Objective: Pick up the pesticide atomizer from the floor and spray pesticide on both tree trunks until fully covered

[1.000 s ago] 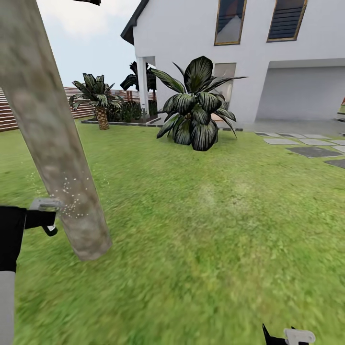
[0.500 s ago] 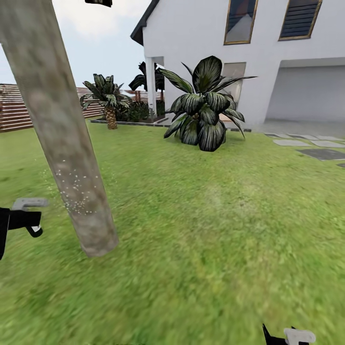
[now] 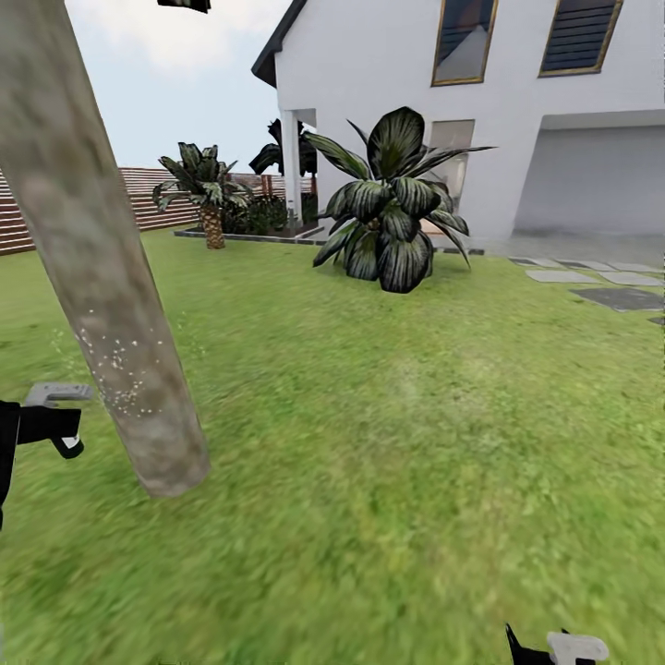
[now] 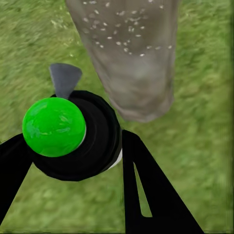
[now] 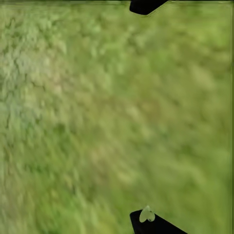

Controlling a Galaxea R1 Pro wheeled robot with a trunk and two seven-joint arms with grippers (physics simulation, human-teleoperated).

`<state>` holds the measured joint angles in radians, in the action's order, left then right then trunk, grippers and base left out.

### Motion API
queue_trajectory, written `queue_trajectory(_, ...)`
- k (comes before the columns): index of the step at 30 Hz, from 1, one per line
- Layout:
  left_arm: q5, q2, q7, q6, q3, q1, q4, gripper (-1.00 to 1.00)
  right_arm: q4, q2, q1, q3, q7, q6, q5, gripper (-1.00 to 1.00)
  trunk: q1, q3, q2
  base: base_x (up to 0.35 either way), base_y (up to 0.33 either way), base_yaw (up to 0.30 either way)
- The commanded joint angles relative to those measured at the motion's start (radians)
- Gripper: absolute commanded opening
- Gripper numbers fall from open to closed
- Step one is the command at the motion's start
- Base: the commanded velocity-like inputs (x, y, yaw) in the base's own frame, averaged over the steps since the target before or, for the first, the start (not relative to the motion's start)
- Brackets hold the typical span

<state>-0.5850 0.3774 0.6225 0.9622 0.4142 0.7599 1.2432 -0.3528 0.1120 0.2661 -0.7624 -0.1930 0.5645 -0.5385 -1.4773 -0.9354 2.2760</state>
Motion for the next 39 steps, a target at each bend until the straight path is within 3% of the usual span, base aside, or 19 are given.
queue_trajectory(1,-0.001,0.000,0.000,0.000,0.000,-0.001,-0.003,-1.00,0.000,0.000,0.000,0.000,0.000,0.000,0.000,1.00,0.000,0.000,0.000,-0.138,-0.271,0.000)
queue_trajectory(13,-0.006,-0.017,-0.027,-0.005,-0.001,-0.005,-0.048,-1.00,0.000,0.000,-0.001,0.000,0.000,0.000,0.000,1.00,0.000,0.000,0.000,-0.027,-0.273,0.220)
queue_trajectory(18,-0.010,-0.048,-0.035,-0.009,-0.003,-0.005,-0.086,-1.00,0.000,0.000,-0.001,0.000,0.000,0.000,0.000,1.00,0.000,0.000,0.000,0.000,-0.275,0.278)
queue_trajectory(23,-0.007,-0.098,-0.131,-0.035,-0.003,-0.005,-0.158,-1.00,0.000,0.001,-0.001,-0.001,0.000,0.001,0.000,1.00,0.000,0.000,0.000,0.000,-0.275,0.135)
queue_trajectory(26,-0.009,-0.121,-0.152,-0.068,-0.003,-0.005,-0.180,-1.00,0.000,0.001,-0.001,-0.002,0.000,0.001,0.000,1.00,0.000,0.000,0.000,0.009,-0.276,0.014)
queue_trajectory(39,-0.010,-0.129,-0.205,-0.074,0.002,-0.005,-0.184,-1.00,0.000,0.002,-0.001,-0.002,0.001,0.002,0.000,1.00,0.000,0.000,0.000,0.196,-0.220,0.001)
